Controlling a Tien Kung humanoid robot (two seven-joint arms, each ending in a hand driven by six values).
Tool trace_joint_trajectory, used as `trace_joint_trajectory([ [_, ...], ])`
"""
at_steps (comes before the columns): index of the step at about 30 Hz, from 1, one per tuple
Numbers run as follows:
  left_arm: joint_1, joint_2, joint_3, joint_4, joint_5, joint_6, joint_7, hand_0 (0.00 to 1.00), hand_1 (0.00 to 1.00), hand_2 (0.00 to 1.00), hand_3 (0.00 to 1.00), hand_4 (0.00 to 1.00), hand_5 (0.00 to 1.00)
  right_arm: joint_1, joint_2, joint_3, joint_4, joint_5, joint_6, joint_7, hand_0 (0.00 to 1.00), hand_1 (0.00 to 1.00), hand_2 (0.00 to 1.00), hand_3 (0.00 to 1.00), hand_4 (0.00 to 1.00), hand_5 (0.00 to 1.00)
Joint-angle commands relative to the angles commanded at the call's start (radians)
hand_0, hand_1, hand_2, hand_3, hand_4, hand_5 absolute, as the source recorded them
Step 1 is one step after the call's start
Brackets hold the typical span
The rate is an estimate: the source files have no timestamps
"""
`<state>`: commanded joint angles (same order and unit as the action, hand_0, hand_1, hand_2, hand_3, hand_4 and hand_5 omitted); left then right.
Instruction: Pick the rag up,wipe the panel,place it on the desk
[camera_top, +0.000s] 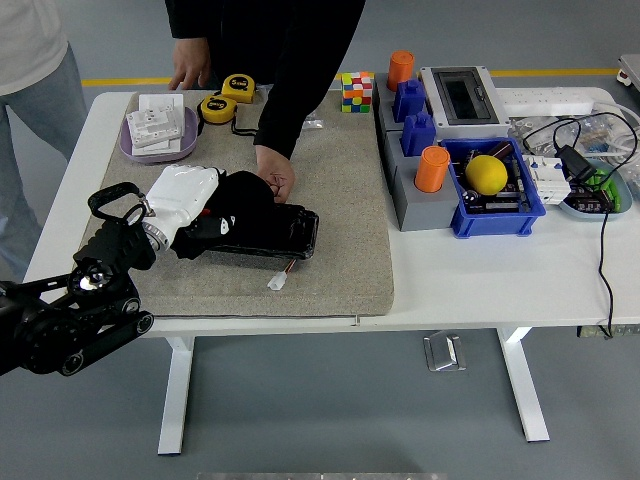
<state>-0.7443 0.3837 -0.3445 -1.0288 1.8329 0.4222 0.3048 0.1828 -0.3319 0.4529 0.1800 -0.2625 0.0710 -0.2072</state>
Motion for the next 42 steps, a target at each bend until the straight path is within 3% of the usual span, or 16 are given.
trace_joint_trajectory([
  [42,0.084,0.096,-0.157,0.058,0.028,0.004,-0.009,0.313,0.258,0.333,0.551,0.497,0.139,-0.004,0.006,-0.012,0.0,0.028,0.001,0.006,0.794,0.692,0.722,0.673,0.998,0.508],
])
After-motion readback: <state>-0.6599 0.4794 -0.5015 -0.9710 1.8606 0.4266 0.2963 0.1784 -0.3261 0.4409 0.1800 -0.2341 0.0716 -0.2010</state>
